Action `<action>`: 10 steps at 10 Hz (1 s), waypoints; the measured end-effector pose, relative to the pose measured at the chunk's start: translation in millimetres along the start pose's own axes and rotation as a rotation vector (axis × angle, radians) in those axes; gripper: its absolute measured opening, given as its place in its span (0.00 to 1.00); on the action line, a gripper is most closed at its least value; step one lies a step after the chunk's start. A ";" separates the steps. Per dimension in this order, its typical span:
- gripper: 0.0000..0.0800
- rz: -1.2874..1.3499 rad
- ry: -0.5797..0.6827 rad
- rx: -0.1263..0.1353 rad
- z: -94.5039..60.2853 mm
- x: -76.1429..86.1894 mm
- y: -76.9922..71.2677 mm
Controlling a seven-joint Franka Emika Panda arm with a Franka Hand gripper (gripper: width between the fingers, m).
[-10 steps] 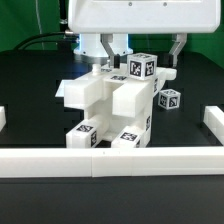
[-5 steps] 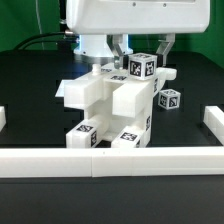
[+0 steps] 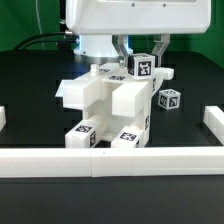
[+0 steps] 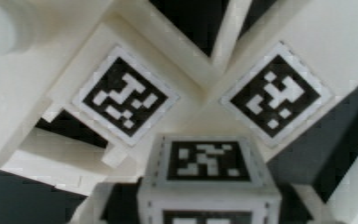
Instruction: Assemble chair
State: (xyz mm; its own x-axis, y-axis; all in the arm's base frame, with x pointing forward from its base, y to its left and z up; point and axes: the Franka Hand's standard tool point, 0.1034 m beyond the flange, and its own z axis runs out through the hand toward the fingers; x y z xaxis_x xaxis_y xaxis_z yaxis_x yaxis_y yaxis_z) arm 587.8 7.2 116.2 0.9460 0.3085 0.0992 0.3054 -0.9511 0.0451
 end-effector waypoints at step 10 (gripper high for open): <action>0.36 0.697 -0.002 0.002 1.0 -0.3 -0.7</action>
Offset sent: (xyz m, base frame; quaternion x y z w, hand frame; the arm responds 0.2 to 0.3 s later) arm 0.0000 0.0000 0.0000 0.0000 0.0000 0.1938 0.9810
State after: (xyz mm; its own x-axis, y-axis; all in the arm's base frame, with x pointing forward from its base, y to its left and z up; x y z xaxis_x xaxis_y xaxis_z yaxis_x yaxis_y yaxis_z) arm 587.4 7.7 115.2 0.9216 -0.3743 0.1029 -0.3732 -0.9273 -0.0304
